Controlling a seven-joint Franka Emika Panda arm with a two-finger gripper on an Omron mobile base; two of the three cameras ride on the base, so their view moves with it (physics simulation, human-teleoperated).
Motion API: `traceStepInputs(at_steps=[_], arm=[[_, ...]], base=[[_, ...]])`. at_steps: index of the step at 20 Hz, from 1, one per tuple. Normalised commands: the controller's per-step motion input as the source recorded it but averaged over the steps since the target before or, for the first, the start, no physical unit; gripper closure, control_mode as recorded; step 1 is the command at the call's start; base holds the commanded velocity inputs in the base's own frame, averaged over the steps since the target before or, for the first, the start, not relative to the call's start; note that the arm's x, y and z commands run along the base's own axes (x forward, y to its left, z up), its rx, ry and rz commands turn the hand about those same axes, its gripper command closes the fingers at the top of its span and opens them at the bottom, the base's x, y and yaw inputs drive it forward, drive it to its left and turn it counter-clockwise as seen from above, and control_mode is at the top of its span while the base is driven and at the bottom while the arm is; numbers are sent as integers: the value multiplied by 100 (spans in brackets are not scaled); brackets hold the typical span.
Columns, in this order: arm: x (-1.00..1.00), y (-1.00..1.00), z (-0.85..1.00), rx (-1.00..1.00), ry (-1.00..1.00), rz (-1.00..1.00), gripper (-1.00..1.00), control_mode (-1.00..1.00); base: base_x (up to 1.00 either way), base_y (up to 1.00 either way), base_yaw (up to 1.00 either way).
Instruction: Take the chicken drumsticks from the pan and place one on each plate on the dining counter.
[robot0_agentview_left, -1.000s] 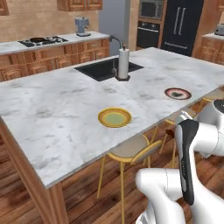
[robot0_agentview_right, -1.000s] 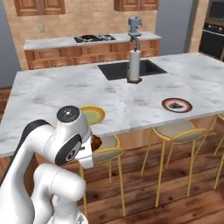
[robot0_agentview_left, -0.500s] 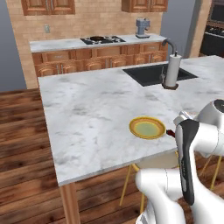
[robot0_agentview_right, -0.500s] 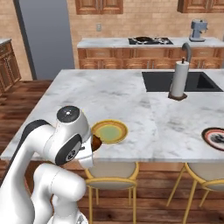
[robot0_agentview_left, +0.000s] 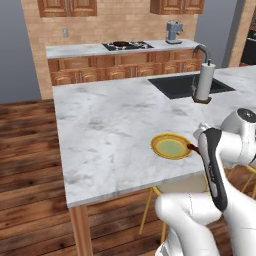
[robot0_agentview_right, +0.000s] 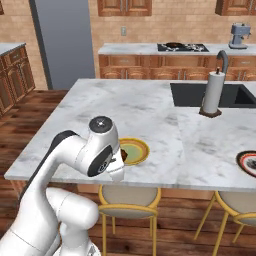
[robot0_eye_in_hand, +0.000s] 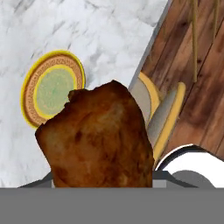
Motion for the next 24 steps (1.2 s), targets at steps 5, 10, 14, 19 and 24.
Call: traceStepInputs(at_steps=[5,10,14,19,24], arm=[[100,-40,4,2,25,0,100,-100],[96,-2,-21,0,12,0,100,-100],[90,23,-54,0,11,0,100,-100],[68,31,-76,-2,18,-4,100,-100],[71,-8,-63,0,7,0,100,-100]], base=[[0,0,0],[0,0,0],[0,0,0],[0,0,0],[0,0,0]])
